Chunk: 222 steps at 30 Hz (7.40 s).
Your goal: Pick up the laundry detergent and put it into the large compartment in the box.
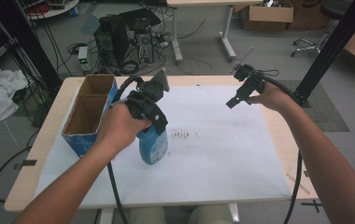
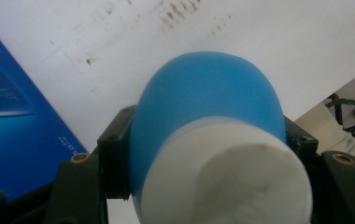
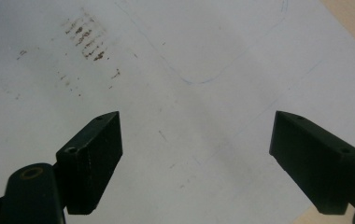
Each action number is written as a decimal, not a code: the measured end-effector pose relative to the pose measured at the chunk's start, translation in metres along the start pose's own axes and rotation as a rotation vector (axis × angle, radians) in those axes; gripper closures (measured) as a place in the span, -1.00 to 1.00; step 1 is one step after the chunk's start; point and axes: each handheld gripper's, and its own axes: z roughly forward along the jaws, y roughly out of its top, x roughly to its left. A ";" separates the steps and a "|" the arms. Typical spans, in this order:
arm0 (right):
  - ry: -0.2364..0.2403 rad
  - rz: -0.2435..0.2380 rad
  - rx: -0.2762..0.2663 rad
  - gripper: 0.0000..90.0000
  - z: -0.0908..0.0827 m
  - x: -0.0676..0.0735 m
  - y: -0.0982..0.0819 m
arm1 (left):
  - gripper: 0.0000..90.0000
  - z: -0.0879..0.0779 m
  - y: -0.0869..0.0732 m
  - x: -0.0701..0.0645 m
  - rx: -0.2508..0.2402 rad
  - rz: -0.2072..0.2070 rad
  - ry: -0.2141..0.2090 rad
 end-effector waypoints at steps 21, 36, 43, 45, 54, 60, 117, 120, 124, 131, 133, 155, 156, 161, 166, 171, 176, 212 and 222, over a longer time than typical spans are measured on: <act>0.014 -0.007 -0.004 -0.62 0.002 0.002 0.003 | -0.16 -0.081 0.016 0.035 -0.052 -0.124 0.067; 0.017 -0.010 0.009 -0.62 0.006 0.002 0.004 | -0.16 -0.117 0.013 0.079 -0.107 -0.308 0.097; 0.021 -0.014 0.010 -0.62 0.008 0.002 0.005 | -0.16 -0.125 0.004 0.099 -0.118 -0.388 0.124; 0.022 -0.013 0.009 -0.62 0.008 0.002 0.006 | -0.16 -0.128 0.002 0.105 -0.120 -0.415 0.124; 0.021 -0.011 0.011 -0.62 0.008 0.001 0.004 | -0.16 -0.135 -0.004 0.125 -0.135 -0.511 0.176; 0.021 -0.006 0.010 -0.62 0.007 -0.001 0.003 | -0.16 -0.132 -0.011 0.137 -0.159 -0.561 0.214; 0.001 0.014 0.037 -0.62 0.010 -0.006 -0.002 | -0.16 0.035 -0.050 0.185 -0.084 -0.530 0.268; -0.001 0.014 0.047 -0.62 0.011 -0.006 -0.003 | -0.16 0.039 -0.051 0.186 -0.069 -0.523 0.266; 0.001 0.016 0.049 -0.62 0.013 -0.006 -0.003 | -0.16 0.050 -0.052 0.187 -0.058 -0.517 0.257; 0.002 0.010 0.053 -0.62 0.016 -0.005 -0.002 | -0.16 0.058 -0.053 0.189 -0.043 -0.514 0.245; 0.002 0.012 0.056 -0.62 0.016 -0.005 -0.002 | -0.16 0.062 -0.054 0.190 -0.036 -0.514 0.239; 0.009 0.014 0.060 -0.62 0.020 -0.005 -0.004 | -0.18 0.068 -0.061 0.198 -0.049 -0.535 0.194; 0.009 0.014 0.060 -0.62 0.020 -0.005 -0.004 | -0.18 0.068 -0.062 0.198 -0.048 -0.539 0.194; 0.011 0.013 0.063 -0.61 0.019 -0.005 -0.004 | -0.21 0.068 -0.062 0.200 -0.050 -0.555 0.178; 0.012 0.012 0.061 -0.61 0.019 -0.005 -0.004 | -0.23 0.066 -0.063 0.200 -0.062 -0.561 0.173; 0.013 0.013 0.060 -0.61 0.018 -0.005 -0.005 | -0.25 0.062 -0.063 0.200 -0.082 -0.566 0.164; 0.015 0.011 0.059 -0.61 0.018 -0.004 -0.005 | -0.28 0.058 -0.064 0.199 -0.102 -0.566 0.154; -0.002 0.002 0.038 -0.61 0.002 0.003 -0.007 | -0.35 -0.018 -0.056 0.165 -0.189 -0.458 0.211; -0.004 -0.003 0.040 -0.61 0.001 0.008 -0.007 | -0.49 -0.027 -0.038 0.130 -0.221 -0.348 0.162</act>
